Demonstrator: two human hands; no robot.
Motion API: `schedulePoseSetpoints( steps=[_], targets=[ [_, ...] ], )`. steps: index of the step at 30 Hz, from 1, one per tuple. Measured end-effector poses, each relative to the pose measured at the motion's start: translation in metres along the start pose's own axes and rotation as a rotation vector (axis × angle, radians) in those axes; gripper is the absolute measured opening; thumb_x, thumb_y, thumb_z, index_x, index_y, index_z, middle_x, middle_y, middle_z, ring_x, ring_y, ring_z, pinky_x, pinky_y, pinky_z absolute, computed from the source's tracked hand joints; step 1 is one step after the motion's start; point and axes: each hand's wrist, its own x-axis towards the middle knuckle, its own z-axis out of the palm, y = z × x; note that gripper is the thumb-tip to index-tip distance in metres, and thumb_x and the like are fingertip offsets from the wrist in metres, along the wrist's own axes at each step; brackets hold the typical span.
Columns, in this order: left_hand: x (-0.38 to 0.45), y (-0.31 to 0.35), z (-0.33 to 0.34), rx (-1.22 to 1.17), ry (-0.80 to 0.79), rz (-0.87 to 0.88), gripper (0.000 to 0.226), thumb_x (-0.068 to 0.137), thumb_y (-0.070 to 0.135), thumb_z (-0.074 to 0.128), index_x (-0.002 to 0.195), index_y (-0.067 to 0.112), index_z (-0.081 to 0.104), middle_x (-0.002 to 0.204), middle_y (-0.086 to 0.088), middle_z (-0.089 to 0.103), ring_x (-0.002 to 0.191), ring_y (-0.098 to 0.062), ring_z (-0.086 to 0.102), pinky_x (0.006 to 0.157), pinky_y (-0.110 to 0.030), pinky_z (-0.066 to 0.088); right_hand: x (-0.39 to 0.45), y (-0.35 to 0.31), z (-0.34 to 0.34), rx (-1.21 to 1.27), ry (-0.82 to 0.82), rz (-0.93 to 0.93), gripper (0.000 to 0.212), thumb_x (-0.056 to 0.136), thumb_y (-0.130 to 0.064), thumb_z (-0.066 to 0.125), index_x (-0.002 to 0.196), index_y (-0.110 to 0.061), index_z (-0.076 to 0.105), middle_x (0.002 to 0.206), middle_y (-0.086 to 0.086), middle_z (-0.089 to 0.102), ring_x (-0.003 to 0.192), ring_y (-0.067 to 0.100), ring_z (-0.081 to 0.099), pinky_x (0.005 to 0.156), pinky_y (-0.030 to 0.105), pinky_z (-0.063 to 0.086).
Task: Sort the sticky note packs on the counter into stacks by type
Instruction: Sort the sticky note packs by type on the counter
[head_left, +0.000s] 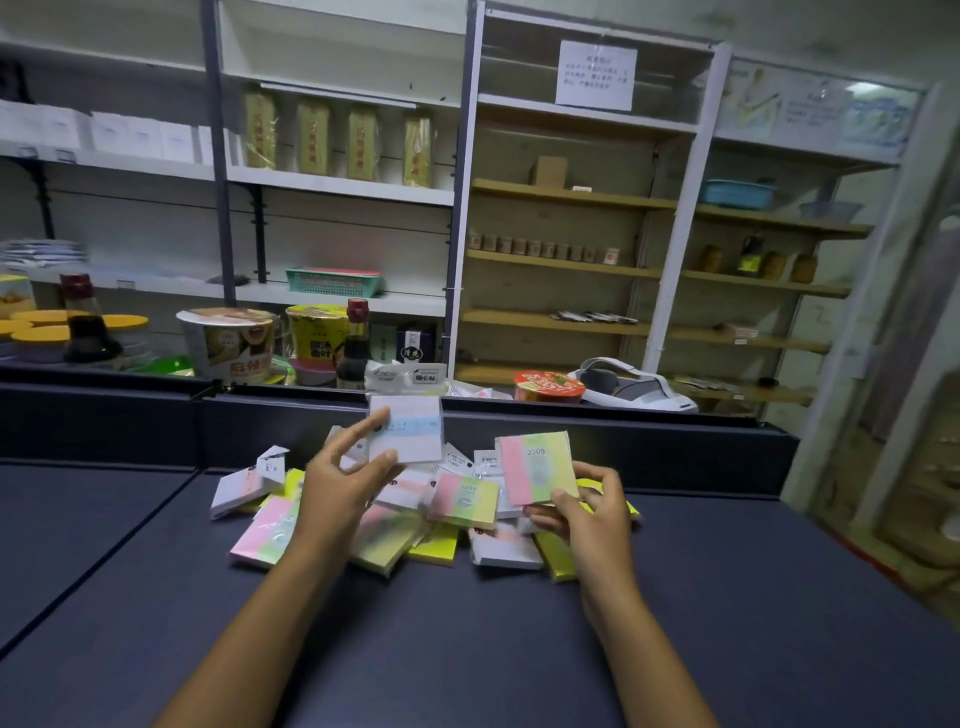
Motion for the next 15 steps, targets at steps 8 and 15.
schedulePoseSetpoints(
  steps=[8,15],
  targets=[
    [-0.09,0.041,-0.07,0.037,0.079,0.08,0.049,0.082,0.013,0.076,0.124,0.034,0.067,0.12,0.009,0.071,0.105,-0.021,0.071,0.089,-0.035,0.058,-0.083,-0.003,0.022,0.177,0.024,-0.023,0.031,0.093,0.006,0.059,0.109,-0.02,0.06,0.092,0.005,0.078,0.076,0.022,0.076,0.062,0.026,0.06],
    [-0.168,0.087,-0.152,0.028,0.202,0.065,0.05,0.072,0.021,0.075,0.121,0.033,0.069,0.118,0.008,0.072,0.105,-0.021,0.071,0.083,-0.028,0.058,-0.167,-0.014,0.076,0.178,-0.044,0.01,0.026,0.092,0.002,0.064,0.104,-0.022,0.062,0.091,0.005,0.078,0.083,0.02,0.076,0.062,0.022,0.059]
  ],
)
